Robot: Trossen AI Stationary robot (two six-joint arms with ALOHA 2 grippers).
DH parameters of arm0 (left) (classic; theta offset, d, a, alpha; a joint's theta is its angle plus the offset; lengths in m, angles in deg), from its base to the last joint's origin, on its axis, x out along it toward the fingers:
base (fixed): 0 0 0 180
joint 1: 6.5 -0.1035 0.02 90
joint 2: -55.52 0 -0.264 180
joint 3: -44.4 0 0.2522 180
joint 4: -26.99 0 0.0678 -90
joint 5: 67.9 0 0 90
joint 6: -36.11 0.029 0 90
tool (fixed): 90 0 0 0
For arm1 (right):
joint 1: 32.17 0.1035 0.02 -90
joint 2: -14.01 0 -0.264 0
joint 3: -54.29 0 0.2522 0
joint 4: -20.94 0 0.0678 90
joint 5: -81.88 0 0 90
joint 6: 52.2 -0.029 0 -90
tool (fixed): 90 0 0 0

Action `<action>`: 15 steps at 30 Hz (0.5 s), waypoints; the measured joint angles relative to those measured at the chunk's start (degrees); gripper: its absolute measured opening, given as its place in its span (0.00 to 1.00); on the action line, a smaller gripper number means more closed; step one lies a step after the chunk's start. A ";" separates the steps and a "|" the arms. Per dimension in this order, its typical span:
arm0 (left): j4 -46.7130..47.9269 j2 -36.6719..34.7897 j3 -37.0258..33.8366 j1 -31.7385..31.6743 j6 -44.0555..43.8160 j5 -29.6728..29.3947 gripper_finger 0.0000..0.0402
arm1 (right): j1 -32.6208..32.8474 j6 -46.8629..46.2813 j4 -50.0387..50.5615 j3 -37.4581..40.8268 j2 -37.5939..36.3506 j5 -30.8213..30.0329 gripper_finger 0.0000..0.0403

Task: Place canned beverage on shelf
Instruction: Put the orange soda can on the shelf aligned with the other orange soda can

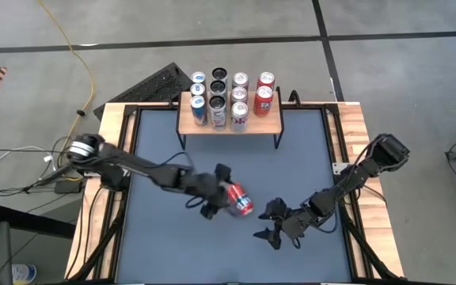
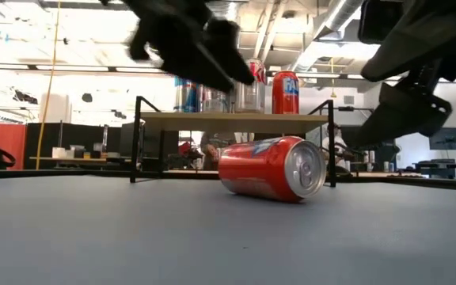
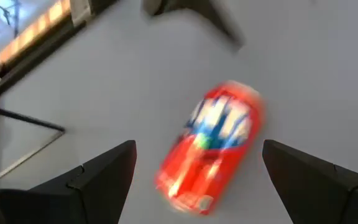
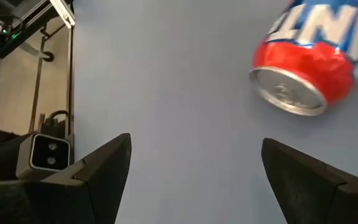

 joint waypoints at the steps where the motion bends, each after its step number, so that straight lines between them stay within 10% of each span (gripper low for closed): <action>1: 0.70 1.83 1.61 -1.37 1.97 0.73 0.84 | 0.34 -0.35 0.08 0.00 0.00 -0.12 0.85; 15: 21.27 22.20 27.07 -8.71 18.63 18.54 0.84 | 6.18 -4.04 2.29 0.02 0.00 -5.03 0.85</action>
